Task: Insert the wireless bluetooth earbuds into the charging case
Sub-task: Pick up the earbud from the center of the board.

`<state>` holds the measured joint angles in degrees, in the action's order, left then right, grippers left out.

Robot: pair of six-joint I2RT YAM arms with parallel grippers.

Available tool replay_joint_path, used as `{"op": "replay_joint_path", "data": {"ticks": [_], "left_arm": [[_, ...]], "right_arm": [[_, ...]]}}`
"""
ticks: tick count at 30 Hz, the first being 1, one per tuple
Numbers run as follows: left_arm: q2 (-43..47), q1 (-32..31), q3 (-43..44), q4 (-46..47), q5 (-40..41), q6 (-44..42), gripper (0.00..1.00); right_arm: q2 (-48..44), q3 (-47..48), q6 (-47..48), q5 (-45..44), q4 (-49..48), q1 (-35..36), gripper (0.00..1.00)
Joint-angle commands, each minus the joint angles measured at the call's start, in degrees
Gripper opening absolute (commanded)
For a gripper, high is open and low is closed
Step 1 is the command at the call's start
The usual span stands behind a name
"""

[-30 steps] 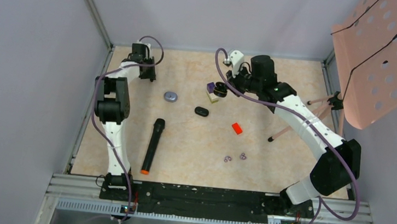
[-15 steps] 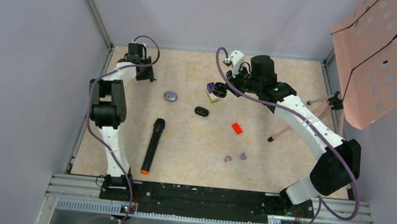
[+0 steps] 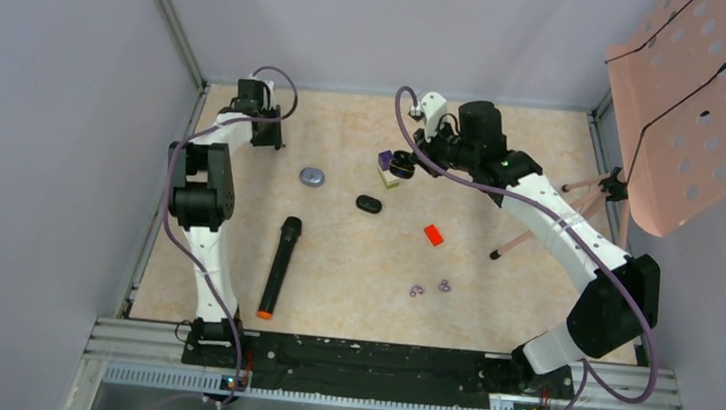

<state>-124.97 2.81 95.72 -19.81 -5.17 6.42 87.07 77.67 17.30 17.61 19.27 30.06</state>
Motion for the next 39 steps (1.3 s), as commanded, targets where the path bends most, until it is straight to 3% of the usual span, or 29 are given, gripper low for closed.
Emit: {"op": "replay_joint_path", "data": {"ticks": [1, 10, 21, 29, 39], "left_arm": [[-1.22, 0.2, 2.43, -0.09, -0.56, -1.75, 0.37], [-2.89, 0.15, 3.65, 0.04, -0.73, -2.37, 0.29], [0.35, 0.17, 0.54, -0.97, -3.19, -5.4, 0.0], [14.73, -1.04, -6.55, -1.31, -12.53, -18.07, 0.0], [44.56, -8.17, -25.07, 1.64, -25.76, -46.28, 0.0]], "right_arm": [[-2.02, 0.7, -0.76, -0.1, -2.74, -0.62, 0.0], [-1.55, 0.9, -0.79, -0.29, -2.74, -0.67, 0.0], [-1.49, 0.65, -0.33, -0.55, -2.61, -1.13, 0.0], [-0.76, 0.63, 5.68, 0.6, -1.83, -1.23, 0.0], [2.86, 3.44, 7.91, 4.9, -2.7, -1.18, 0.0]]}}
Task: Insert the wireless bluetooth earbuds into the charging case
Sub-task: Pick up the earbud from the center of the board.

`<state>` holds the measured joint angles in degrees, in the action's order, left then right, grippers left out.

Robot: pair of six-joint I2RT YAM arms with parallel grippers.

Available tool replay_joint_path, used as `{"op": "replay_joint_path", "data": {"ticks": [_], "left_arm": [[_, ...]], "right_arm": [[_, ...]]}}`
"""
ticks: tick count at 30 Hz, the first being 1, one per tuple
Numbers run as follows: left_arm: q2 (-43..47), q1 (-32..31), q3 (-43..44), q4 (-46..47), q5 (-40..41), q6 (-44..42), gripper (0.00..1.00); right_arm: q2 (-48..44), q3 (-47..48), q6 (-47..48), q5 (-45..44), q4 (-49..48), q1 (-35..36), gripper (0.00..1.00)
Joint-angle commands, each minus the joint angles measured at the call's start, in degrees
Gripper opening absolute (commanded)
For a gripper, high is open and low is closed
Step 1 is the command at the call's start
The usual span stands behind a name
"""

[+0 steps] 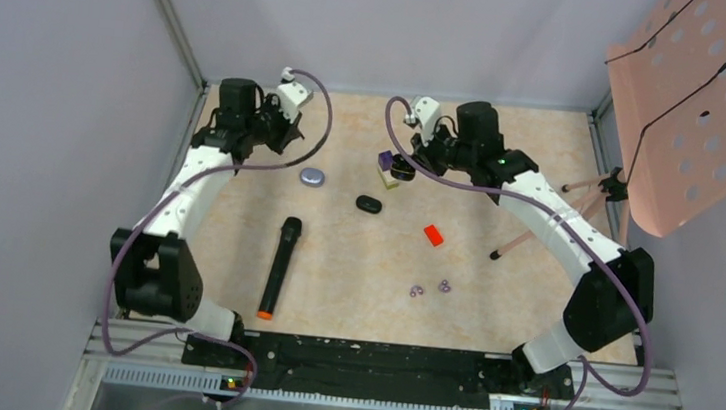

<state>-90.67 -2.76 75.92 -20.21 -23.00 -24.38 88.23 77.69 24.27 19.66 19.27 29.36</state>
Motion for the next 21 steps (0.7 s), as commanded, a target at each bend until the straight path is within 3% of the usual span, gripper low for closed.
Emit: {"op": "replay_joint_path", "data": {"ticks": [1, 8, 14, 21], "left_arm": [[12.76, -3.73, -6.45, 2.28, -8.54, -17.75, 0.0], [25.42, -10.3, -12.07, 2.27, -8.86, -29.7, 0.0], [30.66, -17.14, -15.64, 3.22, -8.35, -40.89, 0.0], [32.25, -24.51, -20.23, 13.86, -0.4, -44.79, 0.0]], "right_arm": [[2.15, 3.82, 0.5, 3.17, -2.91, -0.43, 0.0], [4.92, 7.58, -2.76, 4.12, -3.33, 2.32, 0.0], [6.95, 11.89, -7.79, 2.02, -3.53, 7.32, 0.0], [8.01, 15.81, -11.66, -4.96, -4.37, 12.63, 0.0]]}}
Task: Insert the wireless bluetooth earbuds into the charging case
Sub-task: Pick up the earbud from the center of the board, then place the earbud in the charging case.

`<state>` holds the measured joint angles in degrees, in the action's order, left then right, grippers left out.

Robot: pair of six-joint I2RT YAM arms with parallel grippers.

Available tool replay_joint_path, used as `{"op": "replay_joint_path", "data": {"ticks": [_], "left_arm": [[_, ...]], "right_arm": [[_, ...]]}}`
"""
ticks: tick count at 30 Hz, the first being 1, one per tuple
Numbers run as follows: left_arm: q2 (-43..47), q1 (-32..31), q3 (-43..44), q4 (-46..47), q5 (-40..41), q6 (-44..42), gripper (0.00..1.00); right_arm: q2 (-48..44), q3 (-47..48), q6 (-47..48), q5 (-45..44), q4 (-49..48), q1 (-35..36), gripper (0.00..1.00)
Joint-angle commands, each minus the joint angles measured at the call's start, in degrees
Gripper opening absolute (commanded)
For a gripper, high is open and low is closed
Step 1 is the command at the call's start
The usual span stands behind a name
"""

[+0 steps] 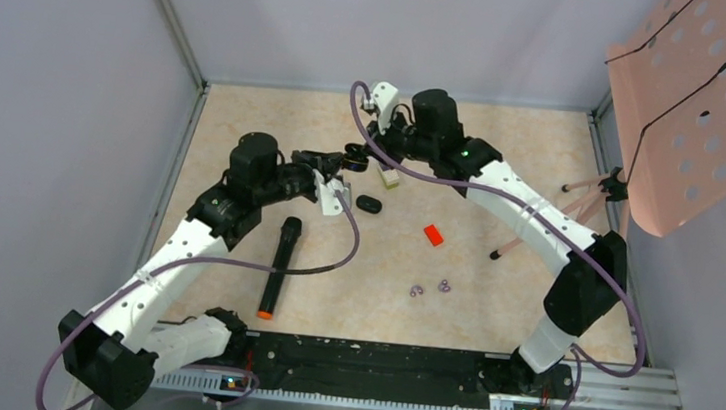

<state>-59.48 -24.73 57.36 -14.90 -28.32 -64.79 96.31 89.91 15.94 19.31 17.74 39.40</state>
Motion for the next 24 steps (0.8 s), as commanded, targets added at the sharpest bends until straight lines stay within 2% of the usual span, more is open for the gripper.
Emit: {"op": "replay_joint_path", "data": {"ticks": [1, 8, 11, 15, 17, 20, 24], "left_arm": [[1.04, -3.26, -2.06, 9.59, 6.13, -4.33, 0.0], [1.56, -6.45, -4.71, 16.6, 13.54, -3.78, 0.0], [1.52, -6.96, -5.49, 17.2, 15.02, -4.57, 0.0], [1.95, -7.29, -8.21, 22.65, 16.75, -5.7, 0.0], [2.36, -7.3, -9.31, 25.9, 17.15, -3.65, 0.0], [2.92, -7.21, -10.23, 30.03, 18.95, 3.88, 0.0], [4.97, -7.13, -11.75, 29.65, 17.78, 4.38, 0.0]], "right_arm": [[-0.17, 3.62, -3.36, -5.42, -3.11, 3.24, 0.0], [-1.46, 3.26, -2.15, -11.51, -4.1, 6.57, 0.0], [-1.87, 3.7, -2.76, -13.02, -4.29, 7.06, 0.0], [-2.28, 4.77, -2.16, -16.16, -4.44, 7.74, 0.0], [-2.19, 5.32, -0.48, -18.47, -4.27, 8.66, 0.0], [-2.18, 6.06, -0.09, -20.52, -4.0, 9.26, 0.0], [-1.63, 8.56, -0.05, -20.75, -1.24, 9.45, 0.0]]}}
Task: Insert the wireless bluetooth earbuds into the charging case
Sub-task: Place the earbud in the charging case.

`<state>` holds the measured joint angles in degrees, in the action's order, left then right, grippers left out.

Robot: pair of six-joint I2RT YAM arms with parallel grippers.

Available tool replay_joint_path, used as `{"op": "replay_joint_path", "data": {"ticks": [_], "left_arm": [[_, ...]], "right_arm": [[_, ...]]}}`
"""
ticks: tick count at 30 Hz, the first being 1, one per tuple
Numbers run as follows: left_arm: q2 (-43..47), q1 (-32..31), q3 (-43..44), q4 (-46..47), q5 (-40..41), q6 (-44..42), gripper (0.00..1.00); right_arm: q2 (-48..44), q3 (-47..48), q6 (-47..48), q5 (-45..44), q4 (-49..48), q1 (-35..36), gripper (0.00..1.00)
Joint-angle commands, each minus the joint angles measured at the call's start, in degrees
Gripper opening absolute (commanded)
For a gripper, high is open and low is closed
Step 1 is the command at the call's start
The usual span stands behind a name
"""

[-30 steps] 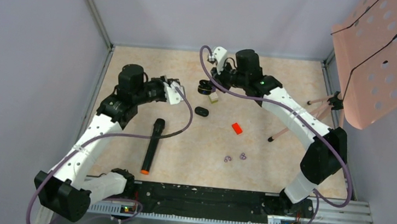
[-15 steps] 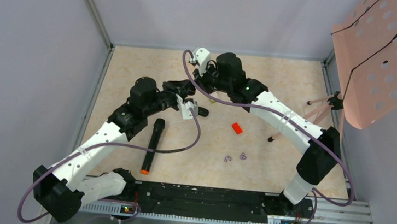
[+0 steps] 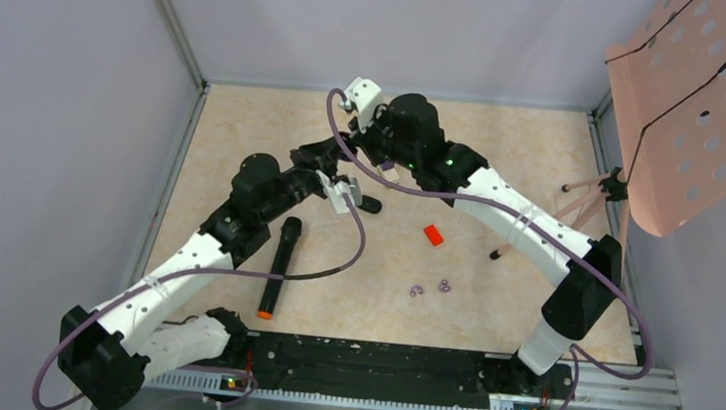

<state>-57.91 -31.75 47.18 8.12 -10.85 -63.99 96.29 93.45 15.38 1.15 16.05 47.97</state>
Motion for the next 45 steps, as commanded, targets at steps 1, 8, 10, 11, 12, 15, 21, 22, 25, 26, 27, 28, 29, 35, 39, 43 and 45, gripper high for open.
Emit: {"op": "replay_joint_path", "data": {"ticks": [1, 8, 10, 11, 12, 15, 21, 22, 25, 26, 27, 28, 29, 35, 39, 43, 45], "left_arm": [[3.82, -0.09, -2.3, 7.37, -0.17, 2.8, 0.0], [6.21, -0.12, -3.66, 8.48, -3.67, 1.72, 0.0], [6.27, -0.15, -3.59, 8.15, -4.98, -1.14, 0.0], [6.25, -0.09, -3.98, 9.22, -5.88, -3.6, 0.0], [6.27, -0.19, -5.14, 11.21, -6.71, -5.38, 0.0], [5.95, -0.22, -5.98, 14.0, -7.38, -9.27, 0.0], [4.41, -0.24, -5.13, 15.02, -6.81, -11.53, 0.0], [4.24, -0.3, -5.16, 15.38, -6.93, -11.96, 0.0], [3.93, -0.33, -5.05, 15.98, -7.44, -12.73, 0.0], [3.97, -0.38, -5.01, 15.68, -7.63, -12.78, 0.0], [3.87, -0.46, -4.94, 15.23, -7.75, -13.01, 0.0], [3.83, -0.58, -4.98, 14.9, -7.86, -13.34, 0.0], [3.67, -0.77, -4.98, 14.64, -7.82, -13.72, 0.0], [2.08, -2.2, -4.86, 14.95, -5.21, -15.61, 0.0], [0.83, -2.57, -4.3, 15.08, -3.13, -16.83, 0.0], [0.06, -2.78, -4.19, 15.3, -1.39, -18.0, 0.0], [-0.14, -2.87, -4.17, 15.8, -0.8, -17.94, 0.0]], "right_arm": [[-1.44, 5.97, 0.53, -2.91, 1.47, 0.99, 0.0], [-3.63, 2.54, 6.48, -3.93, -1.48, 1.2, 0.0], [-4.3, 1.74, 8.14, -3.91, -2.16, 1.17, 0.0], [-4.58, 1.29, 8.78, -3.88, -2.56, 1.21, 0.0], [-4.95, 0.87, 9.28, -3.87, -2.96, 1.27, 0.0], [-5.64, -0.02, 10.58, -3.78, -4.17, 1.57, 0.0], [-6.04, -0.34, 12.74, -2.61, -5.93, 2.9, 0.0], [-5.89, -0.17, 12.76, -2.58, -6.07, 3.01, 0.0], [-5.6, 0.27, 12.88, -2.66, -6.06, 3.54, 0.0], [-5.58, 0.47, 12.71, -2.72, -6.08, 3.62, 0.0], [-5.39, 0.64, 12.59, -2.63, -6.03, 3.63, 0.0], [-5.37, 0.74, 12.59, -2.59, -5.96, 3.68, 0.0], [-5.33, 0.89, 12.52, -2.61, -5.96, 3.72, 0.0], [-5.41, 1.21, 12.53, -2.26, -5.83, 3.91, 0.0], [-5.41, 1.21, 12.9, -1.81, -5.8, 4.06, 0.0], [-5.4, 1.21, 13.28, -1.89, -6.08, 4.07, 0.0], [-5.37, 1.06, 13.58, -1.79, -6.04, 4.1, 0.0]]}}
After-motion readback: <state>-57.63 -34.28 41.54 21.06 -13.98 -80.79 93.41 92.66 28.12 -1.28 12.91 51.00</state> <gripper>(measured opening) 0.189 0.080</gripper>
